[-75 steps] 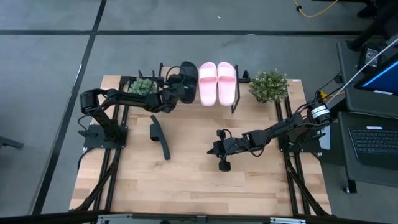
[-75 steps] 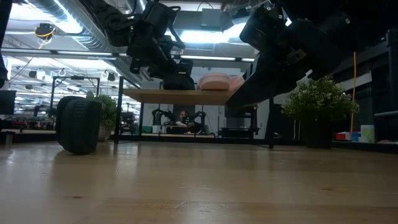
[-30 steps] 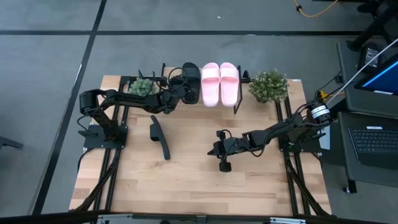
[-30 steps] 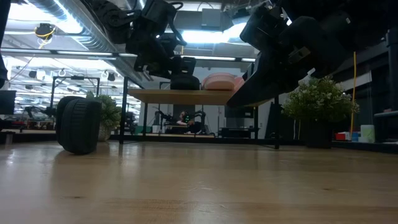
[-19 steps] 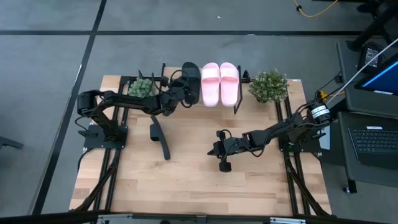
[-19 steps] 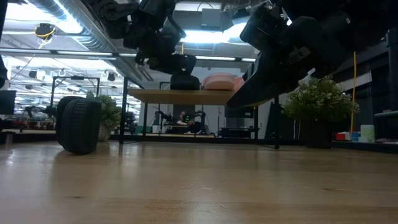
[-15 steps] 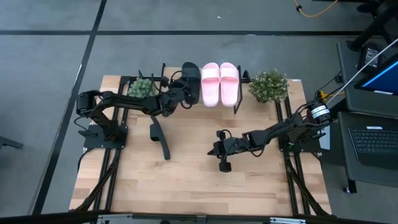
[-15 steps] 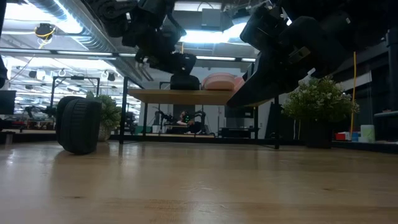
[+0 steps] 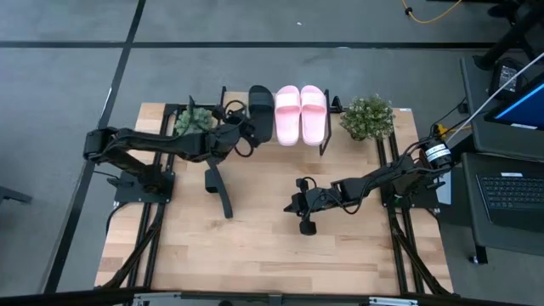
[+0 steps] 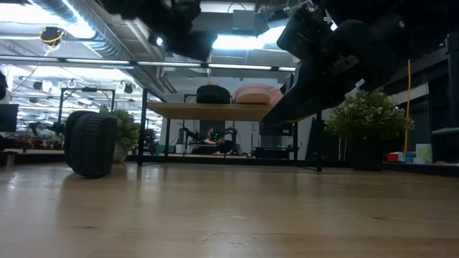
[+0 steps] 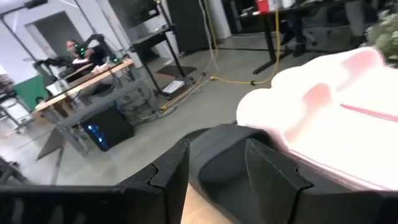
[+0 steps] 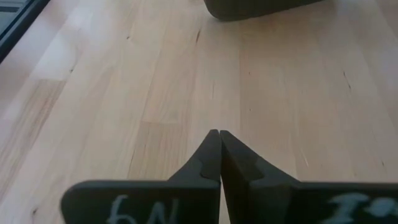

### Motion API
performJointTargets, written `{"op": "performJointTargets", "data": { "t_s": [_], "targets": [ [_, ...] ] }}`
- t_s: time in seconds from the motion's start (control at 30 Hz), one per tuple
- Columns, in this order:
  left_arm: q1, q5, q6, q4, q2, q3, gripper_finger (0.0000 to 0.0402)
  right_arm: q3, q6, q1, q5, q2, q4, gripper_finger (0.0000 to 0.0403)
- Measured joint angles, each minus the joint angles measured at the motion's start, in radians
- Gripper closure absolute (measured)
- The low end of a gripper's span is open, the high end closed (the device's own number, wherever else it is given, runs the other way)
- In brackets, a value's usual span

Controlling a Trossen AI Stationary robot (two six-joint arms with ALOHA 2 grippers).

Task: Pick and place slides into the shelf
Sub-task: Put the black slipper on the shelf

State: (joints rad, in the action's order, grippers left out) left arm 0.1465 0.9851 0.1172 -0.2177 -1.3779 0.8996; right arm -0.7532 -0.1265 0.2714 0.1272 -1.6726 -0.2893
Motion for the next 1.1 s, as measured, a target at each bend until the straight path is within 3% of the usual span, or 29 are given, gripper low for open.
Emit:
{"op": "performJointTargets", "data": {
  "t_s": [0.27,0.57,0.7,0.87,1.1],
  "targets": [
    [-0.114,0.164,-0.026,0.274,0.191,0.0,0.0253,0.0,0.0,0.0,0.0,0.0,0.004,0.04],
    [-0.288,0.185,-0.183,0.492,0.344,0.0,0.0253,0.0,0.004,0.0,0.001,0.0,0.004,0.04],
    [-0.375,0.198,-0.291,0.563,0.357,0.0,0.0253,0.0,0.004,0.0,0.003,0.0,0.0,0.04],
    [-0.52,0.308,-0.469,0.694,0.325,-0.001,0.0253,0.0,0.004,0.0,0.003,0.0,-0.002,0.04],
    [-0.717,0.364,-0.636,0.703,0.272,-0.001,0.0255,0.0,0.001,0.0,0.003,0.0,0.001,0.04]
  ]
}}
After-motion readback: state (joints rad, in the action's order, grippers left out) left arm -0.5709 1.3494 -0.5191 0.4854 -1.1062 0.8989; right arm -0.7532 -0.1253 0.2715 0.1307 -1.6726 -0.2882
